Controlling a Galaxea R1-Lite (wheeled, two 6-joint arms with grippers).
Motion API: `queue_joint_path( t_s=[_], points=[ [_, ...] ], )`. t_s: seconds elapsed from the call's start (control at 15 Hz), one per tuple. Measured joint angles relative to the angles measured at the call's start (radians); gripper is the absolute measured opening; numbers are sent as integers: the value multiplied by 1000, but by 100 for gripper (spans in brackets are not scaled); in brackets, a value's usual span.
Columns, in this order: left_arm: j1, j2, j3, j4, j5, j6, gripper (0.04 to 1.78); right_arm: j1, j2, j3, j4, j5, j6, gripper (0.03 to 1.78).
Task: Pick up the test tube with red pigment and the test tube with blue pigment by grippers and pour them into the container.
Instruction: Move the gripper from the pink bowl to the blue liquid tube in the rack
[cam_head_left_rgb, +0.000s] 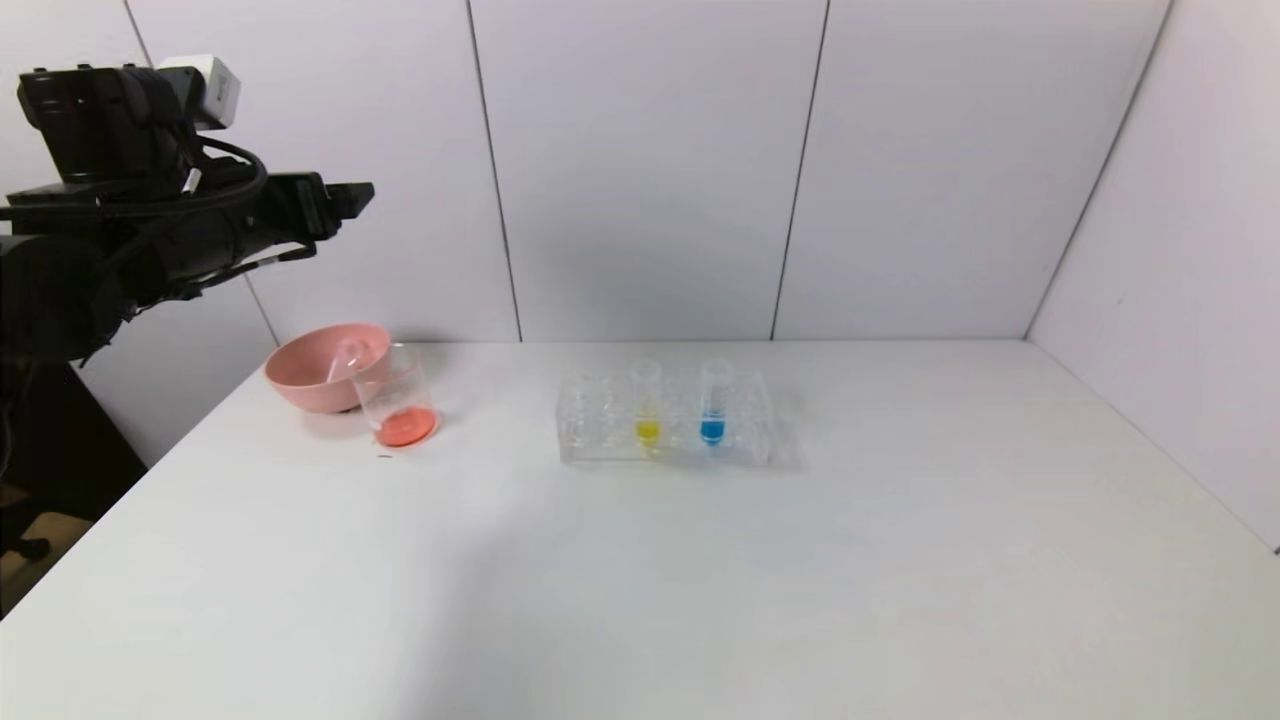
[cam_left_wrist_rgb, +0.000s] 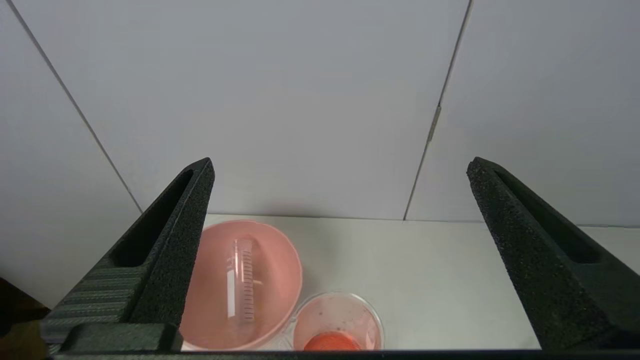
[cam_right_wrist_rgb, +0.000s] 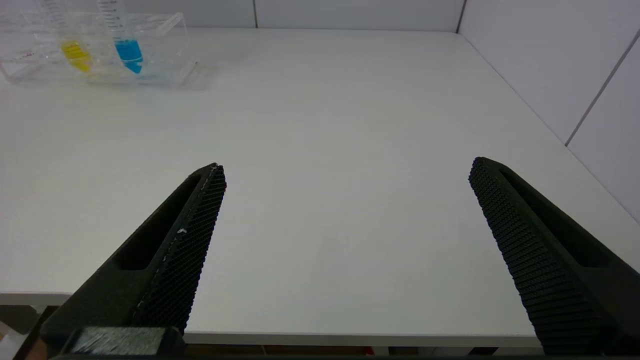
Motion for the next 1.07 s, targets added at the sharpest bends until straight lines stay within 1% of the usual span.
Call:
queue_joint_path(
  t_s=[0.4, 0.73, 1.07],
  points=[
    [-26, -141, 175, -9, 1, 7, 176, 0, 0, 0, 0, 0, 0, 177],
    [-69, -258, 317, -37, 2, 8, 176, 0, 0, 0, 0, 0, 0, 178],
    [-86, -338, 396, -37, 6, 10, 176, 0, 0, 0, 0, 0, 0, 178]
  ],
)
